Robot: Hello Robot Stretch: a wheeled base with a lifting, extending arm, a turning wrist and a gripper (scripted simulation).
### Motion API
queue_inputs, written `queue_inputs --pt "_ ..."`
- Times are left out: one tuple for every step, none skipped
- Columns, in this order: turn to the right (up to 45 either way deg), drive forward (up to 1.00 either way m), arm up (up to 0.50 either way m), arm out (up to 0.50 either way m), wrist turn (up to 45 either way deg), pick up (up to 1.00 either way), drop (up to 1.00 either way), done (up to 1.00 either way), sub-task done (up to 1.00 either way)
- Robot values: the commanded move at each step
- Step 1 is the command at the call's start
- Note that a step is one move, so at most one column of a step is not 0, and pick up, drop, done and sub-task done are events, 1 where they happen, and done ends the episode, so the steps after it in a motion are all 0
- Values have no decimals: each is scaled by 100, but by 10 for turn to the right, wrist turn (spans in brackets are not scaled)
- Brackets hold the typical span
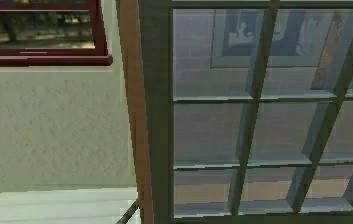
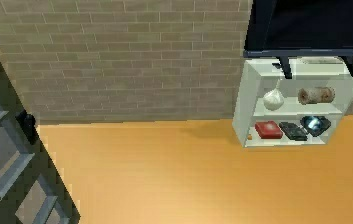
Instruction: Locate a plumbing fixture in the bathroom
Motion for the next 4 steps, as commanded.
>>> queue_inputs --pt "0 5 0 0 0 0 0 0 0" --pt "-30 0 0 0 0 0 0 0 0" --pt "0 10 0 0 0 0 0 0 0" --pt "450 0 0 0 0 0 0 0 0"
